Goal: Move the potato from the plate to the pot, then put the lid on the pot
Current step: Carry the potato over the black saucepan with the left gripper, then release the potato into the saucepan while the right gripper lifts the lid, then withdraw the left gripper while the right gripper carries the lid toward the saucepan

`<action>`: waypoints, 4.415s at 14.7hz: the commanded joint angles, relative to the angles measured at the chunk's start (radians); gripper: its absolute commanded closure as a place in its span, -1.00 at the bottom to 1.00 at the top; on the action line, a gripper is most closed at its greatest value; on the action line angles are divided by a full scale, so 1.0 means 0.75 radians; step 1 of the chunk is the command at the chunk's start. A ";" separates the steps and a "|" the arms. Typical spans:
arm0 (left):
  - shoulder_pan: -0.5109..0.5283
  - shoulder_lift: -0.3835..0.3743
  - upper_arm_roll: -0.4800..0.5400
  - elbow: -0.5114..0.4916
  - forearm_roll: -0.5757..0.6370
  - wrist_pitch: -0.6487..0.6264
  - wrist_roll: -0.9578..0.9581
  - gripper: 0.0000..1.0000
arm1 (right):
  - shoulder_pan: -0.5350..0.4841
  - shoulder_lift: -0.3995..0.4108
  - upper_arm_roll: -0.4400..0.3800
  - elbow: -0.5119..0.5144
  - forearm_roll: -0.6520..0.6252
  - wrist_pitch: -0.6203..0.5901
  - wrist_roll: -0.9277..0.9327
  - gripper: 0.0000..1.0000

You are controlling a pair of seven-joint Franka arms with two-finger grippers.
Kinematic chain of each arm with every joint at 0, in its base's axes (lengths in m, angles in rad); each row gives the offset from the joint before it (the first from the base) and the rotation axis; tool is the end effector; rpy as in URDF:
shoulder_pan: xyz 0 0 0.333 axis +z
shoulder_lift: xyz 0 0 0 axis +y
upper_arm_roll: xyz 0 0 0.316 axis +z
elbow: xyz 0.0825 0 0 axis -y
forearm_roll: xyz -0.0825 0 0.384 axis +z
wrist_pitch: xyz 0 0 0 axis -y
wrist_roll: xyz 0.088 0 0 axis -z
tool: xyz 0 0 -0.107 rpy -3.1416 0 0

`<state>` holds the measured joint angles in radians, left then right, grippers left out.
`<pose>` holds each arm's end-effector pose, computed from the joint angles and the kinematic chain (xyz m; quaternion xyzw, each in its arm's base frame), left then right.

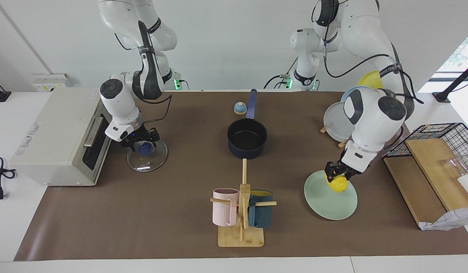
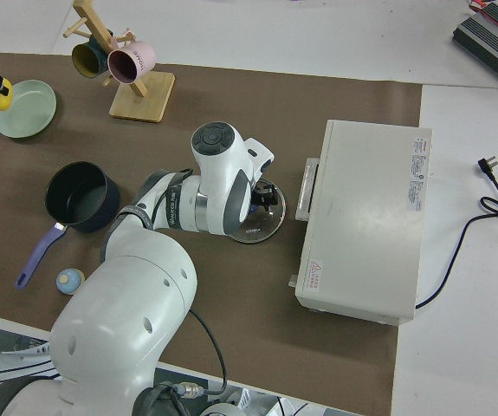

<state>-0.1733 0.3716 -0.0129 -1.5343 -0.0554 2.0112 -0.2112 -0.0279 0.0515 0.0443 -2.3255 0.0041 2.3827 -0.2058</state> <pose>0.6680 -0.1280 0.4521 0.9979 0.0235 0.0461 0.0378 0.5126 0.0085 0.3179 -0.9940 -0.1094 -0.0031 0.0023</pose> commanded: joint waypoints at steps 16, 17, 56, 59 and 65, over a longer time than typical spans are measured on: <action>-0.736 -0.355 0.015 -0.644 -0.016 0.278 -0.741 1.00 | 0.000 -0.009 0.006 0.006 0.011 0.020 -0.016 0.26; -0.740 -0.344 0.015 -0.648 -0.014 0.292 -0.743 1.00 | 0.000 -0.009 0.004 0.014 0.011 0.006 -0.016 0.39; -0.622 -0.399 0.023 -0.505 0.039 0.048 -0.592 -1.00 | 0.342 0.113 0.008 0.763 0.003 -0.633 0.417 1.00; -0.461 -0.487 0.029 -0.339 0.015 -0.182 -0.441 -1.00 | 0.407 0.138 0.008 0.810 -0.001 -0.643 0.501 1.00; -0.085 -0.571 0.032 -0.157 0.029 -0.499 0.049 -1.00 | 0.665 0.275 0.014 1.067 -0.036 -0.718 0.935 1.00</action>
<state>-0.3193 -0.0625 0.0240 -1.6951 -0.0298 1.7114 -0.2940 0.4463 0.1917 0.0536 -1.6510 -0.0095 1.9039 0.4189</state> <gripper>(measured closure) 0.000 0.339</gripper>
